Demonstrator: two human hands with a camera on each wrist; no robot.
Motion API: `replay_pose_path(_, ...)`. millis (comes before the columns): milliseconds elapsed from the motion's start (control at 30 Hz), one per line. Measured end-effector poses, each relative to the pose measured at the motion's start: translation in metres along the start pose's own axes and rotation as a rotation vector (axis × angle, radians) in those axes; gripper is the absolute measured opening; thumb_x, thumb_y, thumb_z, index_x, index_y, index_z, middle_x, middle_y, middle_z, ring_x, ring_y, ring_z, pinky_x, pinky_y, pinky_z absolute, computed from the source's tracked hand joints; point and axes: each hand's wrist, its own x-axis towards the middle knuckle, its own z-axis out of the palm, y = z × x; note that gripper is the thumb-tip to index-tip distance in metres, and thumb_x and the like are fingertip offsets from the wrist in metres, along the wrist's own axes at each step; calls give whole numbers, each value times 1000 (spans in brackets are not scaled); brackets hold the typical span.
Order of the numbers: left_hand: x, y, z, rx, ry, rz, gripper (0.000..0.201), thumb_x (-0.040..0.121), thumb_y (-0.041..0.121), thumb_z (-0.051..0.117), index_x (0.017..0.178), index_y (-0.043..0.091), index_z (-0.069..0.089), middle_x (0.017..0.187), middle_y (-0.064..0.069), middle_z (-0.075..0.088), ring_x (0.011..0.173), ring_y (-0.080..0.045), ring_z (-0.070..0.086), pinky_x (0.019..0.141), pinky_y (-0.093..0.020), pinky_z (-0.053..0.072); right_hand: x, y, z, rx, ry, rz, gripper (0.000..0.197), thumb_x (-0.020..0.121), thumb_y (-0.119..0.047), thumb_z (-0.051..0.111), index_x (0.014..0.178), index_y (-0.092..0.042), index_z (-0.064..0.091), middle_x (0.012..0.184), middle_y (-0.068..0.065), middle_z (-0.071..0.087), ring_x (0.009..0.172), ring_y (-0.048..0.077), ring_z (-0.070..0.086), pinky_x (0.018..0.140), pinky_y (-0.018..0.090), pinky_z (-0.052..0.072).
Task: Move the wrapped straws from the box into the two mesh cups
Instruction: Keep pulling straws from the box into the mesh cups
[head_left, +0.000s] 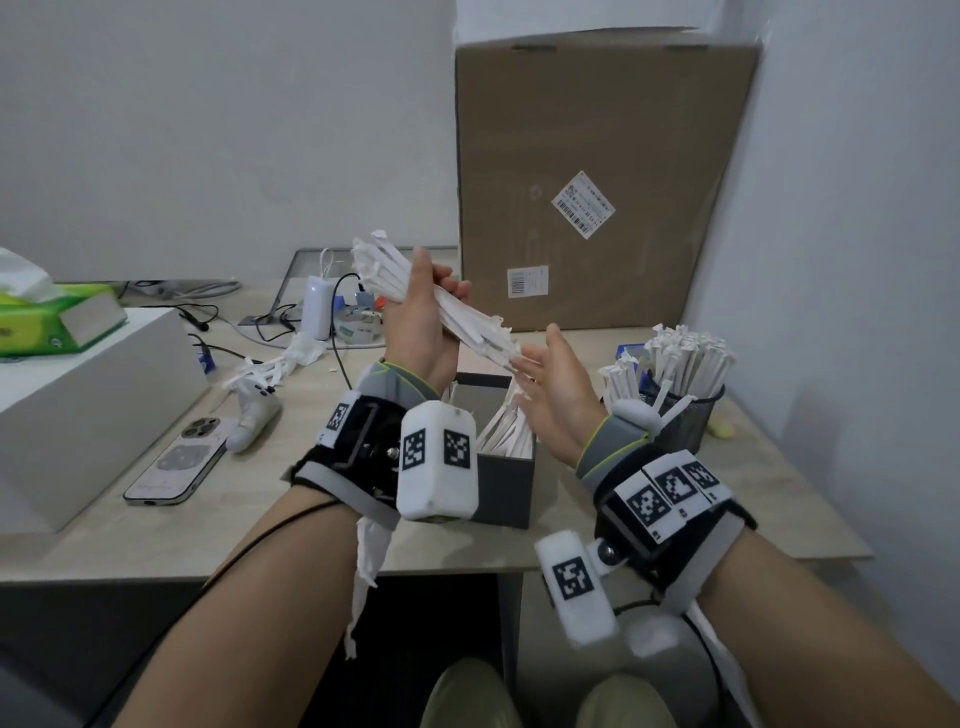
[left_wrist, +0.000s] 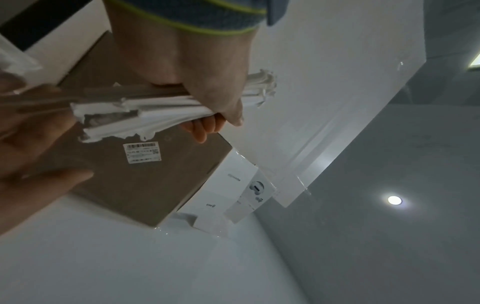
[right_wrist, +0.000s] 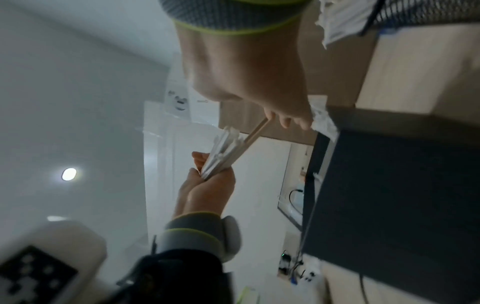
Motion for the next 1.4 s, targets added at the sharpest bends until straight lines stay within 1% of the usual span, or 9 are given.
replay_pose_path(100,-10,-14,1,106,-33,-10,26,92,28,59,73,11,54,61,-1,54,54,-12,57,56,-25,51,-2,-4,10,309,-171,109,71,98,-56,23,132,2,47,123,16,59,104,21,60,92,28,47)
replay_pose_path(233,-18,-22,-2,204,-65,12,27,92,29,59,73,10,55,66,-5,57,60,-13,64,64,-29,54,-6,-8,7,233,-239,150,79,94,-63,15,125,-1,54,123,15,61,114,25,59,113,39,32)
replay_pose_path(367,-21,-15,4,163,-55,40,33,94,29,56,66,12,53,49,3,57,51,-11,61,60,-30,53,5,-6,-8,177,-118,199,85,92,-66,20,149,-2,21,140,19,44,125,29,48,114,46,25)
replay_pose_path(567,-31,-22,8,315,-83,24,37,88,35,63,60,15,49,45,2,46,44,-14,48,48,-25,43,-1,-7,3,234,-293,206,82,92,-67,16,113,1,57,106,11,60,89,18,60,93,22,38)
replay_pose_path(733,-35,-17,-2,634,-304,108,34,89,26,63,59,17,51,45,6,46,44,-13,42,46,-25,37,-14,-43,-1,-345,-66,-400,59,98,-55,20,144,-21,36,150,-4,38,136,6,35,118,36,23)
replay_pose_path(867,-39,-21,1,948,-433,111,33,85,8,64,55,16,54,39,8,53,38,-5,46,45,-19,42,-40,-77,16,-774,-235,-891,47,99,-37,29,133,-16,53,137,-8,51,128,1,43,110,13,28)
replay_pose_path(1067,-56,-26,24,947,-452,106,30,82,1,55,55,14,55,38,13,54,40,3,52,45,-13,39,-46,-75,2,-1086,-257,-914,48,94,-41,35,110,-14,71,121,0,67,122,7,53,116,31,23)
replay_pose_path(1200,-63,-31,37,834,-439,191,22,81,7,69,99,17,64,59,30,61,61,20,58,68,-10,45,-53,-72,-14,-1263,-324,-962,45,91,-42,44,123,-16,62,131,1,60,132,8,44,115,30,23)
replay_pose_path(1400,-66,-41,50,1041,-544,176,19,88,11,60,69,15,60,63,3,57,49,-7,49,48,-19,37,-64,-99,-52,-1055,-61,-834,66,77,-69,41,129,-30,52,119,-10,62,108,4,59,97,33,49)
